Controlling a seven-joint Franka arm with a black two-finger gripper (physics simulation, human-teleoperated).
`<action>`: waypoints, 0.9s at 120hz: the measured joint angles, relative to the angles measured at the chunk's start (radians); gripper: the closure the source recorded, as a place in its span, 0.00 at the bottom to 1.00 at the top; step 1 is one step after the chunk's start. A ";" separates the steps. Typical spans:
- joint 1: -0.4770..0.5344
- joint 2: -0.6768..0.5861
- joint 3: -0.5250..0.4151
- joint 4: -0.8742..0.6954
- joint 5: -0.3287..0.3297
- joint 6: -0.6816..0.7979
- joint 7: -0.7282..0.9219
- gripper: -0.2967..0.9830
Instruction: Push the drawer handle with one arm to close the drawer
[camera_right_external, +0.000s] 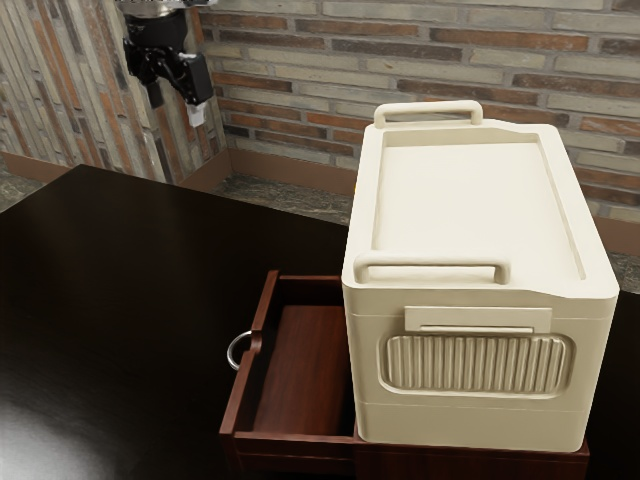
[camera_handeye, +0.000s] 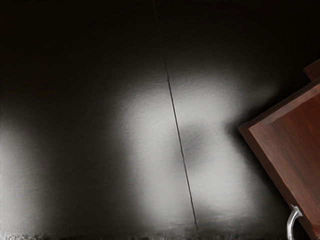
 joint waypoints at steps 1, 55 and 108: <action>0.001 0.000 0.001 -0.001 0.000 0.000 0.000 0.23; 0.005 -0.509 0.023 -0.804 0.060 0.094 0.042 0.36; -0.117 -0.634 0.300 -1.369 0.348 0.900 0.437 0.81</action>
